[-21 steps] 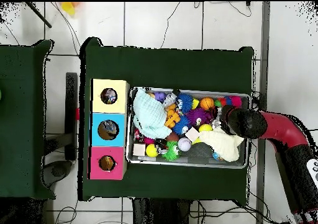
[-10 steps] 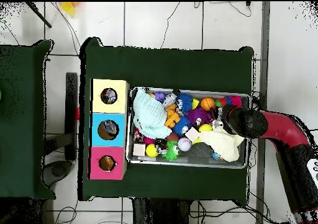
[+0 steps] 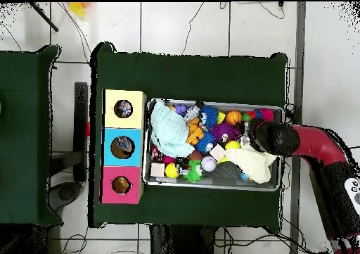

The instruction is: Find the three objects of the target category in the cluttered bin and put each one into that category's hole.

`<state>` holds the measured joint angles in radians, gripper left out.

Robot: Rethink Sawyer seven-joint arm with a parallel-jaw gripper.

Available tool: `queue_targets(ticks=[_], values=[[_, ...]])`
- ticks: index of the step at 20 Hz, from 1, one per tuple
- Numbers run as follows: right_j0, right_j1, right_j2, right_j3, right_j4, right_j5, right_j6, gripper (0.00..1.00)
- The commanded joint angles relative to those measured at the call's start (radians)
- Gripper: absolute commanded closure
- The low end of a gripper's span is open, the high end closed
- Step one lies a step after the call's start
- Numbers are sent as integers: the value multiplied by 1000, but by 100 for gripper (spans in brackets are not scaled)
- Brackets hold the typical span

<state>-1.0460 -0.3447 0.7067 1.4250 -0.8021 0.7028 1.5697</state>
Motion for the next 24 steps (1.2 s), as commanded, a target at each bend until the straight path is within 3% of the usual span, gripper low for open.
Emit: queue_targets(ticks=[1, 2, 3, 18, 19, 24], values=[[87, 112, -65, 18, -136, -104, -144, 0], [96, 112, -73, 18, -130, -98, -128, 0], [109, 110, -86, 15, -120, -89, -112, 100], [146, 77, -133, 40, -112, -164, -52, 100], [154, 69, -145, 39, -117, -172, -45, 0], [177, 26, -190, 37, -130, -144, -25, 0]])
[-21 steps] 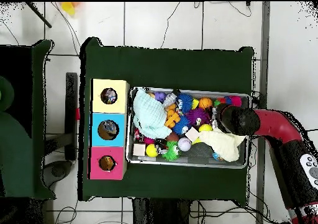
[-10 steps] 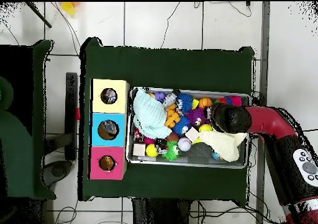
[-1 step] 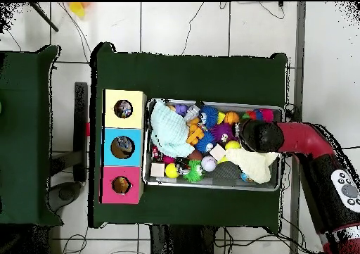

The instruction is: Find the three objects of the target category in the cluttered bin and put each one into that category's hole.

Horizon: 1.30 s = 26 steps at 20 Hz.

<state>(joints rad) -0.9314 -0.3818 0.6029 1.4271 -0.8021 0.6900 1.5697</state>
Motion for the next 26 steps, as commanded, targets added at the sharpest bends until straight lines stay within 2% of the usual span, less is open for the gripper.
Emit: queue_targets(ticks=[1, 5, 14, 23, 24, 26], values=[[65, 57, -94, 37, -132, -134, -23, 0], [58, 61, -107, 42, -141, -164, -51, 0], [67, 93, -163, 40, -163, -218, -29, 0], [60, 137, -150, 8, -134, -233, -68, 0], [60, 136, -156, 11, -127, -244, -69, 100], [63, 138, -160, 11, -129, -257, -54, 100]])
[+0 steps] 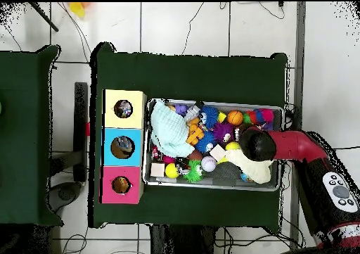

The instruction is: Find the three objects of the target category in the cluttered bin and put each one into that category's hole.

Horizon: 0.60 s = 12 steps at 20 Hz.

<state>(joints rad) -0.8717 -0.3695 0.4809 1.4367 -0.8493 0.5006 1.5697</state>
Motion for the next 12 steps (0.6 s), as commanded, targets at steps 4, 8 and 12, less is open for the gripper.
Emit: queue_targets(ticks=[4, 8, 12], values=[[10, 127, -47, 2, -65, -73, -52, 100], [11, 131, -47, 5, -68, -95, -48, 100], [19, 109, -57, 27, -65, -103, -21, 100]])
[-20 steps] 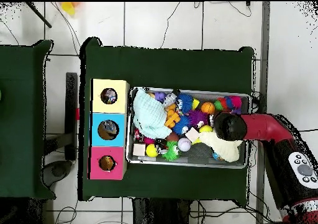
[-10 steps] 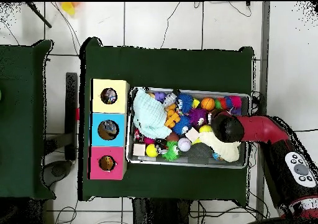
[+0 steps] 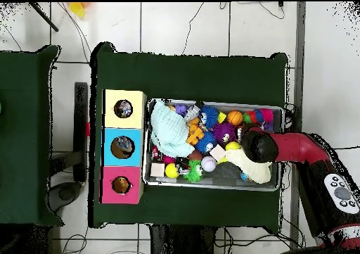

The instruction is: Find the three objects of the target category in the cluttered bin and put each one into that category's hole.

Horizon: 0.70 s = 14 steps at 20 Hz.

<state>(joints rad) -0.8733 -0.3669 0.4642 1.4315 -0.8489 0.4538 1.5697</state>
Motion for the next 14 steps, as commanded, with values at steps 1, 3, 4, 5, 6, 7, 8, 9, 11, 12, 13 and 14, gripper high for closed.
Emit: queue_targets(ticks=[1, 3, 4, 5, 6, 7, 8, 9, 11, 12, 13, 14], values=[[22, 90, -42, 48, -58, -52, -13, 100], [14, 50, -34, 90, -24, -17, -10, 100], [5, 20, -22, 120, -5, -5, -13, 100], [-6, -9, -7, 150, 16, 12, -20, 100], [-16, -30, 7, 171, 42, 41, -30, 100], [-19, -53, 18, 187, 59, 65, -44, 100], [-28, -63, 33, 198, 87, 100, -58, 100], [-27, -77, 38, 202, 98, 119, -72, 100], [-30, -83, 46, 206, 113, 127, -85, 100], [-33, -81, 49, 206, 117, 122, -89, 100], [-37, -78, 49, 211, 122, 117, -88, 100], [-37, -75, 48, 212, 123, 112, -91, 100]])
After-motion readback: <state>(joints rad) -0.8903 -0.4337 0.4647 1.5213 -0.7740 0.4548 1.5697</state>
